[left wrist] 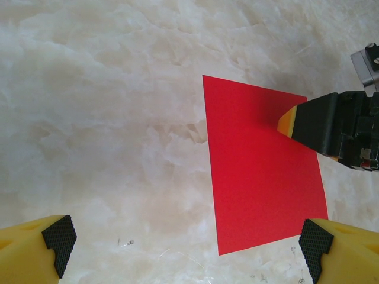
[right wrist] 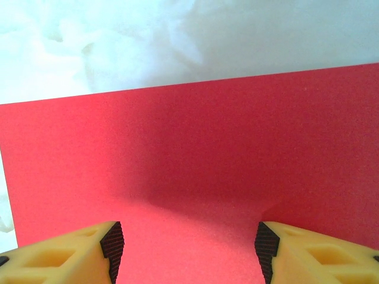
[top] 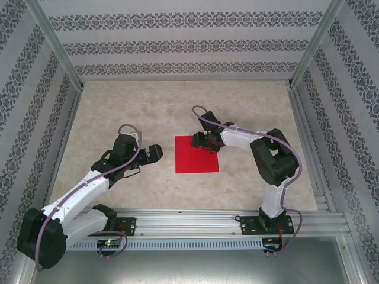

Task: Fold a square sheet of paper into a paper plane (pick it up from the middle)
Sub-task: Move the square sheet of paper to the center of the table.

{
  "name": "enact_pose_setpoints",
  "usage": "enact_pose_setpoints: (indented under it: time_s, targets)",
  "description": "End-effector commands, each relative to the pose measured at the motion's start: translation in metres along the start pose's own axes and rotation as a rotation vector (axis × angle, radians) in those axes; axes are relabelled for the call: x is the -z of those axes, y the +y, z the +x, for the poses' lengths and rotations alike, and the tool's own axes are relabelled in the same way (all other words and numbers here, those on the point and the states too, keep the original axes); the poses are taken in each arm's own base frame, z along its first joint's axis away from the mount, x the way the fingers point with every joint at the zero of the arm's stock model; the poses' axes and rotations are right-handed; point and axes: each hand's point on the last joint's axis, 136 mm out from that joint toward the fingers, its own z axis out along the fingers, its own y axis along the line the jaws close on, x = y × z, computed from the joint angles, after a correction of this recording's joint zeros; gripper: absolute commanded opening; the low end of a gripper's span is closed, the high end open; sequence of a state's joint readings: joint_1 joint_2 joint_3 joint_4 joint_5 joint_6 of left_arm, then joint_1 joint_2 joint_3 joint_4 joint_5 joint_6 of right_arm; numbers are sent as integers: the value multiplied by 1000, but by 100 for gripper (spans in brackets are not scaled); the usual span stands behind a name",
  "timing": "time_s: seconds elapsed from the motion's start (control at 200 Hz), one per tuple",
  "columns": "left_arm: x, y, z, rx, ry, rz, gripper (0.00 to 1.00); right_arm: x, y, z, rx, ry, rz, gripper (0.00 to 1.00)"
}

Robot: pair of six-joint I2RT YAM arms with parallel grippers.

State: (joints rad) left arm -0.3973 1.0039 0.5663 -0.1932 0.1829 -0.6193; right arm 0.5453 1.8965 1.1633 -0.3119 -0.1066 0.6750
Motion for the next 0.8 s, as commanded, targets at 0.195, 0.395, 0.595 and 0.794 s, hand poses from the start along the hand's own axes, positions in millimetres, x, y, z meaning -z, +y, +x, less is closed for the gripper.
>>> enact_pose_setpoints:
  time_s: [0.195, 0.395, 0.595, 0.794]
  targets:
    - [3, -9, -15, -27, -36, 26, 100, 24, 9, 7, 123, 76, 40, 73]
    - [3, -10, -20, -16, -53, 19, 100, 70, 13, -7, 212, -19, 241, 97]
    - [2, 2, -21, 2, -57, -43, 100, 57, 12, 18, 183, 29, 335, 98]
    - [4, 3, -21, 1, -58, -51, 100, 36, 20, 33, 210, 82, 371, 98]
